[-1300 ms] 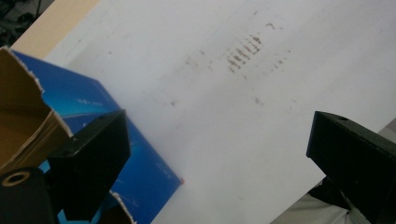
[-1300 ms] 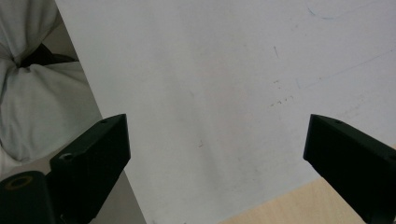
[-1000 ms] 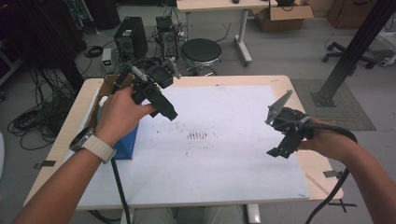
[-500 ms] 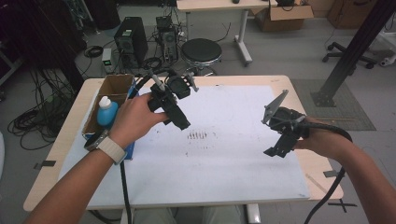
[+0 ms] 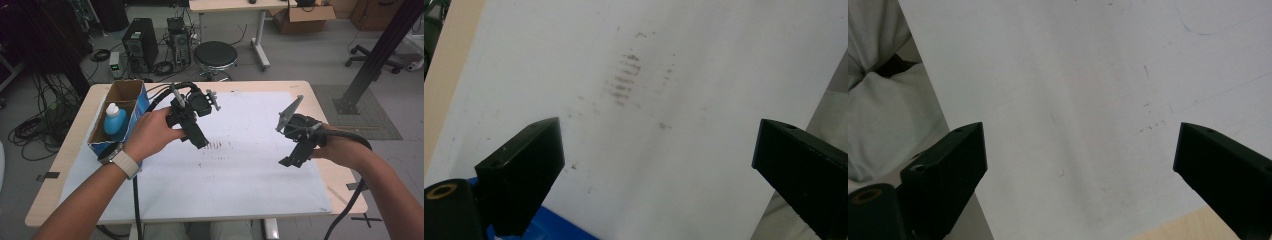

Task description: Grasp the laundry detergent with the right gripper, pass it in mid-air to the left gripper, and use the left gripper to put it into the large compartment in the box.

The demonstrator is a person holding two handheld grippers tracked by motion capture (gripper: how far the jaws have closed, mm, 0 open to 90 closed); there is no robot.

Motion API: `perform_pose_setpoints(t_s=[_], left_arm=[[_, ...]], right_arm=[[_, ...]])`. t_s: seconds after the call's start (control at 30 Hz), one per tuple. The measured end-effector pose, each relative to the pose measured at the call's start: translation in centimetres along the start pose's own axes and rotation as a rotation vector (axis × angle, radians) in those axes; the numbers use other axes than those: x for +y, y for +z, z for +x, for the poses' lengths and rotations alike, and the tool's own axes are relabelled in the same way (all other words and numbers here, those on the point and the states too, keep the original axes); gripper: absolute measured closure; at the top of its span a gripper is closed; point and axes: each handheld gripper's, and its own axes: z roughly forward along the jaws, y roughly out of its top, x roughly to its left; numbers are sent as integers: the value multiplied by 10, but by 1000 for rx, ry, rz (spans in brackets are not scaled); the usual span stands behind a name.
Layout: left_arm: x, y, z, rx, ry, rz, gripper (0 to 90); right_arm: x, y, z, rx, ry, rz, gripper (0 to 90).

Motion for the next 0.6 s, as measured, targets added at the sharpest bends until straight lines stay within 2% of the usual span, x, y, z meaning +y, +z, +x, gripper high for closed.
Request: perform_pose_setpoints(t_s=[0.33, 0.6], left_arm=[[7, 4, 0, -11, 28, -2, 69], [11, 5, -2, -12, 26, 2, 70]], right_arm=[[2, 2, -2, 0, 1, -6, 67], [1, 3, -4, -3, 5, -6, 67]])
